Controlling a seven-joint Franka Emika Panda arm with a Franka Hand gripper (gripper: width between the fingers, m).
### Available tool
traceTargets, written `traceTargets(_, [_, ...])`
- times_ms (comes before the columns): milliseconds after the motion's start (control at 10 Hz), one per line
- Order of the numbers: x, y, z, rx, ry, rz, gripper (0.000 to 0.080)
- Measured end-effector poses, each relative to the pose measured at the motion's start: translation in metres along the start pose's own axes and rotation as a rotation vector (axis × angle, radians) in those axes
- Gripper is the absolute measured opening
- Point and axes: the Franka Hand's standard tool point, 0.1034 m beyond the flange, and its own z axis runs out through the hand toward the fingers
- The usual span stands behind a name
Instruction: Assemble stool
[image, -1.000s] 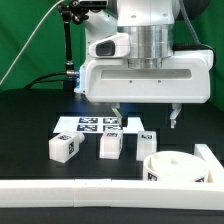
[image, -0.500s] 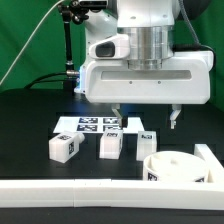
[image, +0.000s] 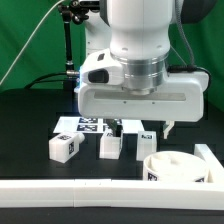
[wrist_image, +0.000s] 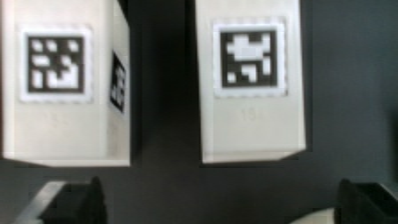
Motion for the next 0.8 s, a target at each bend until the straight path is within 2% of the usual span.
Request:
traceTargets(200, [-0.004, 0.000, 0.000, 0.007, -0.135, -0.016, 0.0649])
traceTargets(300, [0.000, -0.004, 0.000, 0.007, -0.172, -0.037, 0.0649])
traceTargets(500, [-0.003, -0.010, 0.002, 0.010, -0.283, -0.066, 0.0649])
traceTargets(700, [-0.008, -0.007, 0.007, -0.001, -0.433, -0.068, 0.0649])
traceTargets(800, [-0.007, -0.008, 0.010, -0.003, -0.468, -0.070, 0.0649])
